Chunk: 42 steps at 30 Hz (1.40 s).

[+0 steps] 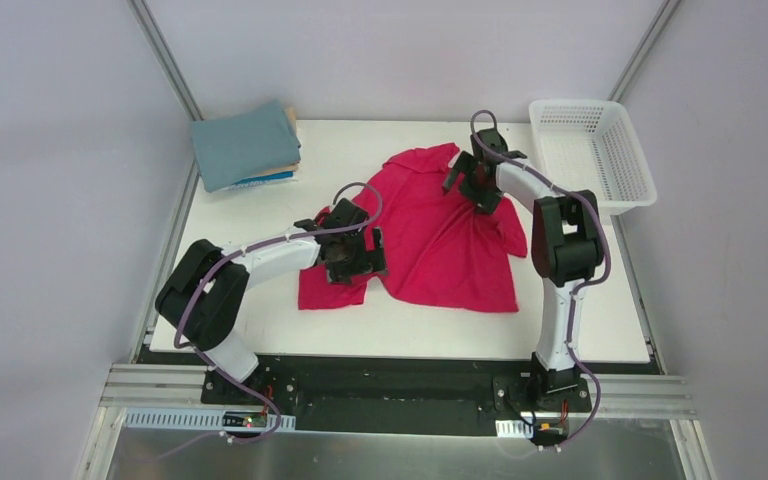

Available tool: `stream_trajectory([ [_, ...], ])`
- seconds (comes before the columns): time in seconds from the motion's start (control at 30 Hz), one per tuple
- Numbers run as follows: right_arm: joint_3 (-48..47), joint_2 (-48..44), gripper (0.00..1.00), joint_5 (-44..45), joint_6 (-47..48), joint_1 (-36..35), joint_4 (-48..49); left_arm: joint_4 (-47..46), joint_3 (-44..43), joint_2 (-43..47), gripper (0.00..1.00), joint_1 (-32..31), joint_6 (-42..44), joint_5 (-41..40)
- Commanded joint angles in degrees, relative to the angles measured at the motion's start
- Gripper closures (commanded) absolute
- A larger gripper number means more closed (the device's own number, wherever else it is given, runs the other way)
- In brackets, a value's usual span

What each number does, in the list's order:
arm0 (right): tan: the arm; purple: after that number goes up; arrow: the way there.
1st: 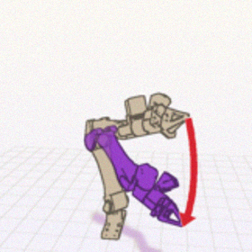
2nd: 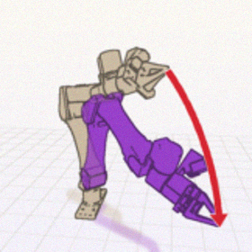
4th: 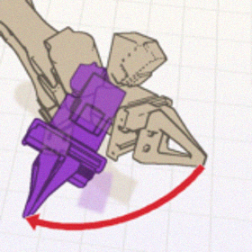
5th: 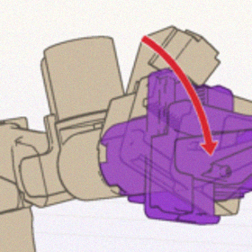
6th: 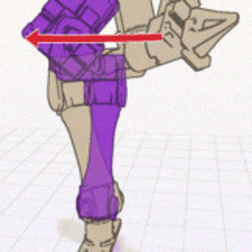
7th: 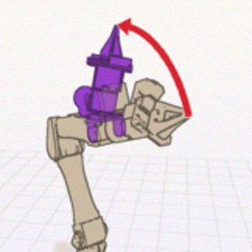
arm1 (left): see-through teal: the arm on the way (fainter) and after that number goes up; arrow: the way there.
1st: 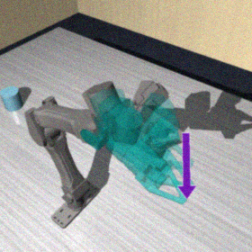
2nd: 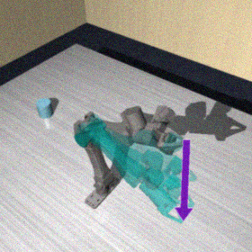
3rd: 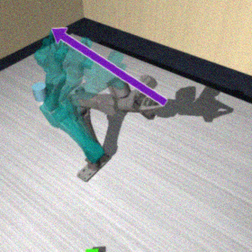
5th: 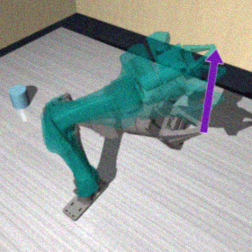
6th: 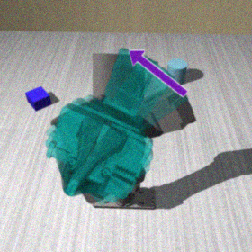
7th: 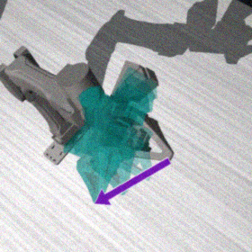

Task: Fold and stack the t-shirts
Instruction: Flatten out the tshirt

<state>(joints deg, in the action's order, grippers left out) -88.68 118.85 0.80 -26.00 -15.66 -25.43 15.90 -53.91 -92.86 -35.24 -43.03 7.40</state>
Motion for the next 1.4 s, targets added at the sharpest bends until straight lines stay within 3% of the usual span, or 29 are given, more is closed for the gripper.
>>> stream_trajectory([
  [0.0, -8.59, 4.4, 0.0, 3.25, 5.34, 1.02, -6.45, 0.18, -0.73, 3.45, 0.01, -0.61, -4.5, -4.05],
  [0.13, -9.4, -1.22, 0.0, 7.8, 8.3, 1.07, -7.52, 0.62, -3.07, 8.89, 0.01, -0.61, 0.96, -3.06],
  [0.23, -4.08, -9.17, 0.0, 12.05, 8.43, 1.22, -6.56, 4.03, -2.28, 15.57, 0.01, -0.56, 4.05, -5.19],
  [0.33, 4.71, -20.37, 0.01, 14.79, 6.19, 1.24, -3.83, 10.38, 0.59, 23.85, 0.01, -0.53, 4.53, -13.27],
  [0.47, 20.65, -35.26, 0.0, 15.52, 0.48, 1.45, 1.13, 21.06, 6.16, 33.8, 0.01, 1.19, -1.59, -26.28],
  [0.63, 38.29, -52.83, 0.0, 17.44, -9.59, 2.62, 3.35, 24.17, 14.35, 39.97, 0.01, 11.52, -5.28, -20.97],
  [0.8, 48.03, -64.07, 0.0, 20.77, -11.92, 3.74, 2.6, 22.0, 18.16, 39.31, 0.01, 14.33, -5.58, -16.03],
  [0.93, 50.68, -68.47, 0.01, 23.96, -11.4, 3.92, 0.14, 17.21, 20.43, 35.44, 0.09, 14.41, -5.94, -11.36],
  [1.3, 48.26, -66.2, 0.0, 25.24, -9.53, 4.04, -6.43, 9.86, 22.12, 23.13, 0.41, 14.41, -7.04, -9.15],
  [1.37, 48.04, -66.09, 0.01, 25.42, -9.77, 4.13, -7.4, 8.1, 22.1, 20.84, 0.51, 14.41, -6.5, -8.14],
])
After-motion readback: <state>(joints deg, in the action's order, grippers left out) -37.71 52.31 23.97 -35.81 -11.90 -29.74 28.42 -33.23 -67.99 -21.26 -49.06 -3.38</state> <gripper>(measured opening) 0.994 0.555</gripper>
